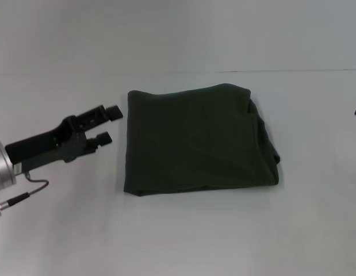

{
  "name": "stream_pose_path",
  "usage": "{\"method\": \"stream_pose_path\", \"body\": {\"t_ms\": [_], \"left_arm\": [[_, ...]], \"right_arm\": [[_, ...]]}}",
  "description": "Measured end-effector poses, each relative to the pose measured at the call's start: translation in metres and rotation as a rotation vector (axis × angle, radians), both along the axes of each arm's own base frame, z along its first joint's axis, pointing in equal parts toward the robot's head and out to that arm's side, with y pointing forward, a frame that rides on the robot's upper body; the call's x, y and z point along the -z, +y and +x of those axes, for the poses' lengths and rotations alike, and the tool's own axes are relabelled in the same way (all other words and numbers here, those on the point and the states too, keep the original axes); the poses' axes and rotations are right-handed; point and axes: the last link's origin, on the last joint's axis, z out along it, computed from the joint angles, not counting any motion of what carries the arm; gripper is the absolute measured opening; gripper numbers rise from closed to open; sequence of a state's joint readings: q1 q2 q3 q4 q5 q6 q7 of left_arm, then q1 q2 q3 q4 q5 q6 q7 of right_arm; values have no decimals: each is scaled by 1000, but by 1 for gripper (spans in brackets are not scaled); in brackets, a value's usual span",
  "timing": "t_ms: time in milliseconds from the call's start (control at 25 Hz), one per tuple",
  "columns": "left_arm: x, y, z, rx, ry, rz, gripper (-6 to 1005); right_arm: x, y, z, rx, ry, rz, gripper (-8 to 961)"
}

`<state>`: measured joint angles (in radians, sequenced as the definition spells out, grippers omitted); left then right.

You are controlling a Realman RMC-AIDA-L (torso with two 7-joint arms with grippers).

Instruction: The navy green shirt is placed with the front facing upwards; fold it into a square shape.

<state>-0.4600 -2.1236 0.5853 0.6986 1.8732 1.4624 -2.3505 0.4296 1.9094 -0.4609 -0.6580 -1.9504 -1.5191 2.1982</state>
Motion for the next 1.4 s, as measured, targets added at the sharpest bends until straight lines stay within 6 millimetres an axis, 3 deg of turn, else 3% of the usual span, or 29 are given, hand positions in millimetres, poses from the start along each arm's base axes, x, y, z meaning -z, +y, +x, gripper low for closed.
{"method": "stream_pose_path", "body": {"t_ms": [320,920,1400], "left_arm": [[13,-8,-3,-75,1,-145,950],[39,-13,-22,-317,-8,-249,950],[57,-10,-27,-383,9,-260,950]], "right_arm": [[15,-17,2,-36,37,-34,669],[14,-7,-5,-72,24,-19,669],[12,-6,-3,-64,18,-9,668]]}}
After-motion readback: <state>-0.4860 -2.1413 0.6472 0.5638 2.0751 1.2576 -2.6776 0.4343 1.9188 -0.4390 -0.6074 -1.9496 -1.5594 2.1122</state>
